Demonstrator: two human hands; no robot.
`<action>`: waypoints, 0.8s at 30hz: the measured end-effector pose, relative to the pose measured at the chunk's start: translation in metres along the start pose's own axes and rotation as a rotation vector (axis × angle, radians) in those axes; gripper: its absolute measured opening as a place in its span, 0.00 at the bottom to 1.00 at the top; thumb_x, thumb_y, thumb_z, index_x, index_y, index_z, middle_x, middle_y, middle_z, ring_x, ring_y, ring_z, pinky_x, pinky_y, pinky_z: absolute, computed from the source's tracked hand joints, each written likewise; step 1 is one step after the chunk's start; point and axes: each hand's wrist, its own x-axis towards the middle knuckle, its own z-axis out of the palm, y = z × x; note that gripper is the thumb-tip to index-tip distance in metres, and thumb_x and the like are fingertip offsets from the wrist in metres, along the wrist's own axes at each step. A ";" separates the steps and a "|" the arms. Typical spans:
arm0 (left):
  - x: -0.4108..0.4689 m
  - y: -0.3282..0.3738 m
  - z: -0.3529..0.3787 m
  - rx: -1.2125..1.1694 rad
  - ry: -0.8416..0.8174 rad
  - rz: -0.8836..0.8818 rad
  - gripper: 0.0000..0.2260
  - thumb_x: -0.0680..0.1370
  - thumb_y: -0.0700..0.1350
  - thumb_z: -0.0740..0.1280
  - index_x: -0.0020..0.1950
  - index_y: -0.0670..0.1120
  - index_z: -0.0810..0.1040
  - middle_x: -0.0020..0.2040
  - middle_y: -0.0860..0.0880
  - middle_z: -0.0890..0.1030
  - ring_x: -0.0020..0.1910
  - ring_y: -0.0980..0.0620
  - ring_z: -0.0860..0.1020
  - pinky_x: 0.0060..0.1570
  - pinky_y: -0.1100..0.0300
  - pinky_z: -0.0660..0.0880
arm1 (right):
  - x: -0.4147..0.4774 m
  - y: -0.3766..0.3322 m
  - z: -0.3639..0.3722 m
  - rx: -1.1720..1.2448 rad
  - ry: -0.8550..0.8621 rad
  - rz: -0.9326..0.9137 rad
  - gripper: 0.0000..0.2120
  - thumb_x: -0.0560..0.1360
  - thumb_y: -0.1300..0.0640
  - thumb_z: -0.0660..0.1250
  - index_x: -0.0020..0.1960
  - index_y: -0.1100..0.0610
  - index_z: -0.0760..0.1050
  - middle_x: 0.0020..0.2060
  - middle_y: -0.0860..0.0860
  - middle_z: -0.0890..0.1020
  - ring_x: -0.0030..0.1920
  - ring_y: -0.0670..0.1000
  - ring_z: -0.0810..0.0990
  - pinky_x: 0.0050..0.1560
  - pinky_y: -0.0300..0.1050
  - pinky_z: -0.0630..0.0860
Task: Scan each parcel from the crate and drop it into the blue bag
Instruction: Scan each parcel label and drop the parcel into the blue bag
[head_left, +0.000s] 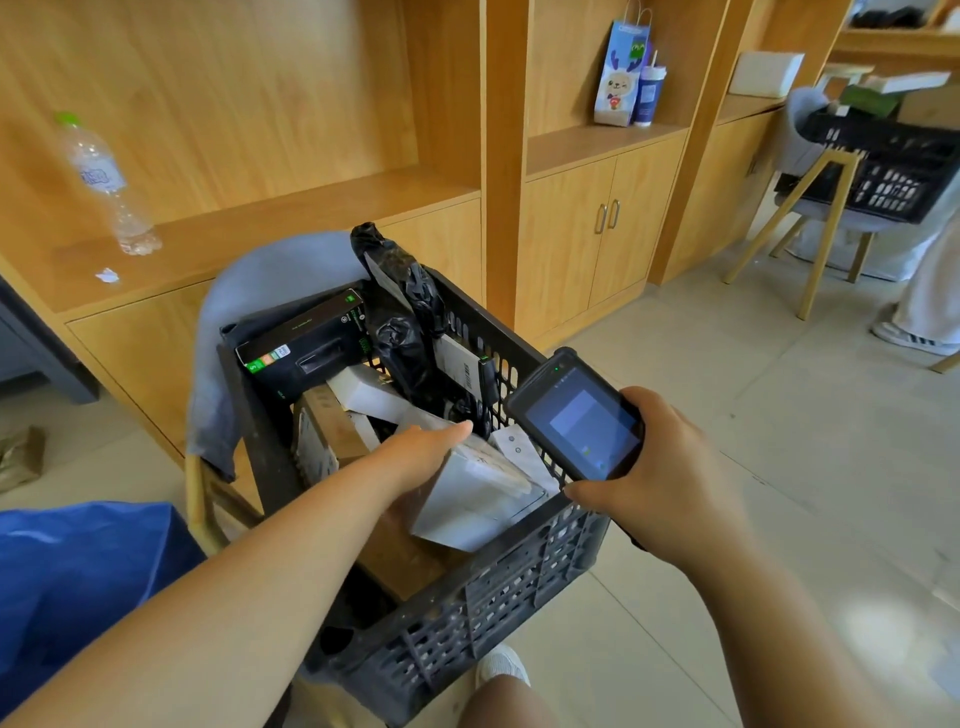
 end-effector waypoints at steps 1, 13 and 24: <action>0.002 0.001 0.003 -0.014 -0.017 -0.043 0.40 0.72 0.73 0.57 0.77 0.53 0.54 0.76 0.43 0.60 0.66 0.32 0.68 0.41 0.42 0.78 | 0.000 0.002 0.000 0.001 0.004 0.005 0.36 0.55 0.46 0.75 0.59 0.44 0.63 0.42 0.39 0.69 0.35 0.50 0.75 0.29 0.50 0.78; 0.002 -0.014 -0.015 -0.435 -0.043 0.020 0.18 0.76 0.56 0.66 0.63 0.49 0.74 0.51 0.42 0.81 0.47 0.40 0.81 0.42 0.49 0.78 | -0.003 0.003 -0.006 -0.007 -0.002 0.017 0.37 0.56 0.46 0.76 0.60 0.44 0.63 0.42 0.39 0.69 0.35 0.50 0.75 0.29 0.50 0.78; -0.061 -0.056 -0.057 -0.519 0.411 0.574 0.30 0.69 0.46 0.76 0.66 0.64 0.69 0.63 0.54 0.73 0.54 0.57 0.74 0.43 0.62 0.73 | -0.036 -0.035 -0.021 -0.067 -0.064 -0.047 0.37 0.56 0.45 0.74 0.61 0.46 0.63 0.43 0.43 0.70 0.39 0.51 0.74 0.32 0.53 0.79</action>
